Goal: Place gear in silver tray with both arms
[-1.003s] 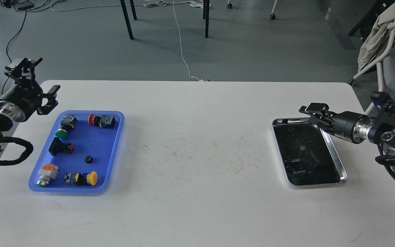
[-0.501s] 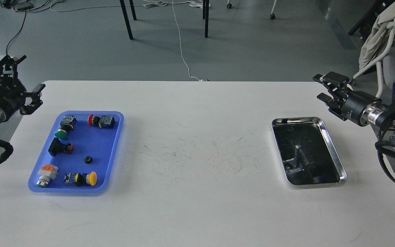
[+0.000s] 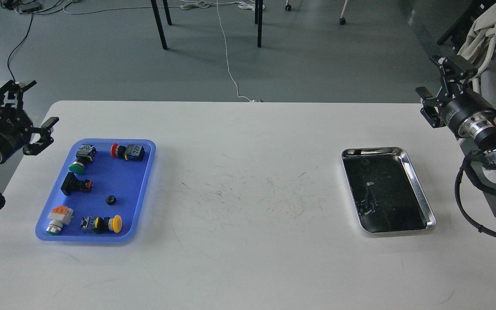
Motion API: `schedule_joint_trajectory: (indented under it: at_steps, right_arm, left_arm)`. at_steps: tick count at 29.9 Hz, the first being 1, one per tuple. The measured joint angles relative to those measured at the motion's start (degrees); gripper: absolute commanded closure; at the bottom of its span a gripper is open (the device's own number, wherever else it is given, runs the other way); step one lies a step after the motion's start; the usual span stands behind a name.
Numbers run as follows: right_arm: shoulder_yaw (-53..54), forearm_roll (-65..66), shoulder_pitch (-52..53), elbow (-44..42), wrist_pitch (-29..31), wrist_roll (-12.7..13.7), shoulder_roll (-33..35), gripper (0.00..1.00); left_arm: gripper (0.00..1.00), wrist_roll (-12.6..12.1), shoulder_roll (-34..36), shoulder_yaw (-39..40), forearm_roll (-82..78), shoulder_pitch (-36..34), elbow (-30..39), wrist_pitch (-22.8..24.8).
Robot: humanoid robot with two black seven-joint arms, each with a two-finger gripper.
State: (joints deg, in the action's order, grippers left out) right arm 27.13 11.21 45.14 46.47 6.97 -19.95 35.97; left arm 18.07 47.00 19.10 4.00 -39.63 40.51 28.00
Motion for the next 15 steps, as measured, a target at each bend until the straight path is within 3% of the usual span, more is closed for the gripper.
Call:
schedule_joint_trajectory:
  at_steps: [7,15]
  right_arm:
    - [2.27,-1.53,-1.92,1.3,-2.41,-0.01,-0.58,0.04]
    - [1.75,-1.5,-2.11,1.07,-3.78,0.83,-1.51,0.04]
  left_arm:
    - [0.02,0.32,2.49,0.17,-0.03,0.39,2.14,-0.01]
    - [0.02,0.13,2.35,0.47,0.13,0.43,2.14,-0.01]
